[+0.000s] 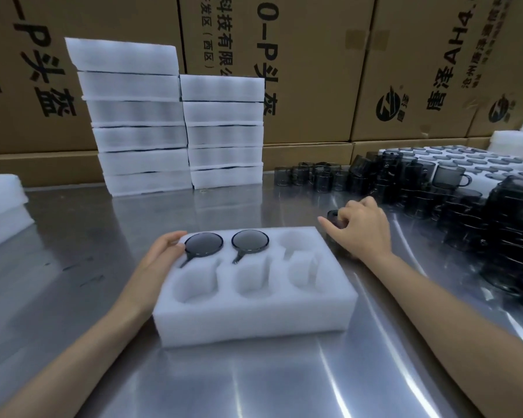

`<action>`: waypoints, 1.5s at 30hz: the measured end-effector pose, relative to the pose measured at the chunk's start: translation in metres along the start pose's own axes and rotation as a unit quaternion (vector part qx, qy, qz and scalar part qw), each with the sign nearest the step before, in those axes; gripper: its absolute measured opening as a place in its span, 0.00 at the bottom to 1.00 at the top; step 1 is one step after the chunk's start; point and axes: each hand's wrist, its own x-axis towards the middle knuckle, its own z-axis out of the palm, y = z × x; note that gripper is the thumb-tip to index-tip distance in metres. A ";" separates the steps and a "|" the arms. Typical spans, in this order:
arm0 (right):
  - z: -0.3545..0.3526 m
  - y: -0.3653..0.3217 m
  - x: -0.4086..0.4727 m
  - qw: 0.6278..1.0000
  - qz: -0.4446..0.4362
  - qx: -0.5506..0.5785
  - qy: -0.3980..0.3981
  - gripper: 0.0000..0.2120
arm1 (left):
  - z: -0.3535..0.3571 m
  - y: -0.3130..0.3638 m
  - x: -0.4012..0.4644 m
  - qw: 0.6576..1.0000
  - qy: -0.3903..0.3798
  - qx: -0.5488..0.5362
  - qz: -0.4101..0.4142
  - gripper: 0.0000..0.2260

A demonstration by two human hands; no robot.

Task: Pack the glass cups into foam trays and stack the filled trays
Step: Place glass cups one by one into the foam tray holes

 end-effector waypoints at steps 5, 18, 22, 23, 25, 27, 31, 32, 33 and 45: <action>-0.016 -0.021 -0.027 0.992 -0.069 0.097 -0.034 0.08 | 0.007 0.009 -0.010 0.999 0.035 -0.029 -0.004 0.07; -0.065 -0.046 -0.041 0.949 -0.010 0.303 0.084 0.05 | 0.011 0.023 -0.019 0.998 0.049 -0.020 -0.020 0.10; -0.071 -0.051 -0.043 0.965 -0.121 0.231 -0.012 0.07 | 0.010 0.023 -0.020 0.998 0.050 -0.008 -0.023 0.09; -0.072 -0.052 -0.043 0.965 -0.133 0.225 -0.029 0.07 | 0.010 0.023 -0.021 0.998 0.050 -0.005 -0.024 0.08; -0.074 -0.054 -0.043 0.962 -0.146 0.223 -0.058 0.08 | 0.009 0.023 -0.022 0.999 0.048 -0.005 -0.025 0.08; -0.075 -0.055 -0.043 0.957 -0.151 0.229 -0.093 0.09 | 0.010 0.024 -0.022 0.998 0.049 -0.003 -0.028 0.08; -0.078 -0.054 -0.043 0.958 -0.135 0.220 -0.128 0.09 | 0.010 0.026 -0.022 0.998 0.051 0.000 -0.028 0.08; -0.079 -0.054 -0.043 0.959 -0.134 0.210 -0.131 0.09 | 0.010 0.027 -0.022 0.998 0.052 0.004 -0.029 0.08; -0.081 -0.053 -0.042 0.961 -0.135 0.199 -0.134 0.09 | 0.010 0.028 -0.022 0.998 0.054 0.014 -0.032 0.09; -0.084 -0.054 -0.044 0.940 -0.104 0.269 -0.182 0.22 | 0.042 0.081 -0.029 0.936 -0.115 0.264 0.201 0.20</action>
